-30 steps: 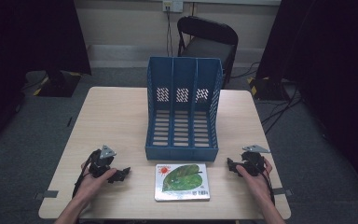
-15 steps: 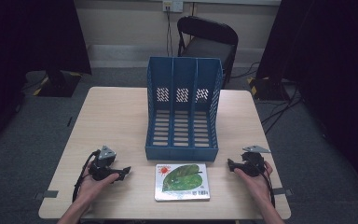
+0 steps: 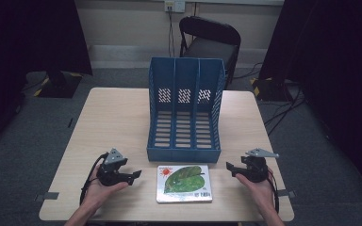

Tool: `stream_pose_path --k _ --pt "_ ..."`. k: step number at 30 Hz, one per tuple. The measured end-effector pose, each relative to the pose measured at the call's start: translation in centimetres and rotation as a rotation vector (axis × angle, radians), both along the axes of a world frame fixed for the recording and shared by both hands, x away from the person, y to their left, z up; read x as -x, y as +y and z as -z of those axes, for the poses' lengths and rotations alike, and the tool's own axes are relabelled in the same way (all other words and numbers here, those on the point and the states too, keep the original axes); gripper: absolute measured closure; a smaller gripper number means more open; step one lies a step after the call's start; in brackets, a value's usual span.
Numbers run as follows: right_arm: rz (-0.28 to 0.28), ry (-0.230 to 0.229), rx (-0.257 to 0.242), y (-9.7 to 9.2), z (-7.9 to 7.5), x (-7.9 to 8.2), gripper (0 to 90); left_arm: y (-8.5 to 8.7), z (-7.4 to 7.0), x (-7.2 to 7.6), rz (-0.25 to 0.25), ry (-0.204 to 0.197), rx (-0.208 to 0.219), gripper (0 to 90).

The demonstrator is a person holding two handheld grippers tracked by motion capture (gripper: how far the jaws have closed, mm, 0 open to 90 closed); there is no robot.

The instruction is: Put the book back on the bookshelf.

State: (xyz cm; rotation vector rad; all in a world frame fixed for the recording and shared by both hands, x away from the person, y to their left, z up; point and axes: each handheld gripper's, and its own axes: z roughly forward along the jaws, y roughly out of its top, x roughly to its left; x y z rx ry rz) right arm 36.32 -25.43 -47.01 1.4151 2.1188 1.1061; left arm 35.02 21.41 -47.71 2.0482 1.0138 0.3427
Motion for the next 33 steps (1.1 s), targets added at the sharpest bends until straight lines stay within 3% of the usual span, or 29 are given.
stream_pose_path --k 1,4,7,11,15,22,29,33 --pt "-0.02 0.001 -0.025 0.3 -0.2 0.4 27.4 -0.1 -0.1 0.1 0.0 0.004 0.009 26.3" --pt "-0.06 0.012 -0.037 1.3 -0.5 1.5 27.6 -0.5 -0.4 0.3 0.006 0.003 0.028 28.7" --pt "-0.119 0.026 -0.043 2.6 -0.5 2.6 28.5 -1.3 -0.7 0.6 0.041 -0.005 0.035 30.4" --pt "-0.187 0.025 -0.042 4.1 -0.7 3.5 32.3 -2.1 -1.0 0.8 0.052 -0.028 0.034 30.5" --pt "-0.237 0.059 -0.02 5.3 0.1 3.1 34.0 -3.1 -0.7 0.7 0.084 -0.016 0.025 33.7" --pt "-0.304 0.053 0.009 6.7 0.8 2.5 34.6 -4.5 0.3 0.5 0.143 0.018 -0.003 35.5" --pt "-0.354 0.081 0.064 7.8 1.5 2.5 34.8 -5.1 0.6 0.6 0.153 0.032 -0.007 34.7" --pt "-0.36 0.085 0.064 8.1 1.7 2.5 33.4 -5.2 0.8 0.5 0.154 0.038 -0.012 34.7"
